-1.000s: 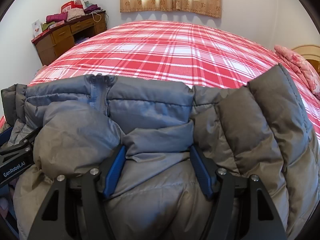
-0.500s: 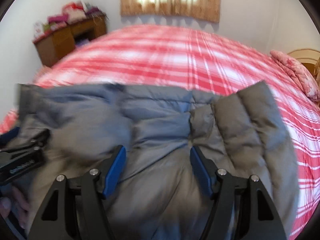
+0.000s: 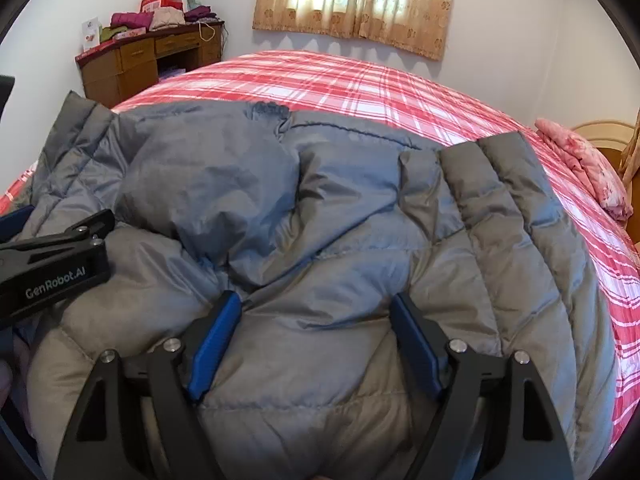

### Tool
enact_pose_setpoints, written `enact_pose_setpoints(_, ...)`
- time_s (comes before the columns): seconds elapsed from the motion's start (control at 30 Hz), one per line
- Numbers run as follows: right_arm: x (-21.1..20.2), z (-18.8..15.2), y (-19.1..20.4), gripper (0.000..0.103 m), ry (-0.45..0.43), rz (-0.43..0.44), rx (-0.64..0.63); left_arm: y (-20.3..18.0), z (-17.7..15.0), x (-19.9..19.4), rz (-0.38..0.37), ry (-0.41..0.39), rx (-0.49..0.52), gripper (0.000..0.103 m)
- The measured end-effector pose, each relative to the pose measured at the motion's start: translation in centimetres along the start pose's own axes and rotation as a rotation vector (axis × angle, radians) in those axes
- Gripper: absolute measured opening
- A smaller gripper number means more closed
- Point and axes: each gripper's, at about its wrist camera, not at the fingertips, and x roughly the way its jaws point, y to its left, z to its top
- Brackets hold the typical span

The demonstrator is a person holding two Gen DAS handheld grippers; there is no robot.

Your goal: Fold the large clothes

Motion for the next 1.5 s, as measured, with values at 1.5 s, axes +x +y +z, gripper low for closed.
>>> enact_pose_setpoints(1.5, -5.9, -6.3, 0.6, 0.095, -0.043, -0.075, -0.055, 9.7, -8.8, -6.2, -0.285, 0.075, -0.315, 0.072)
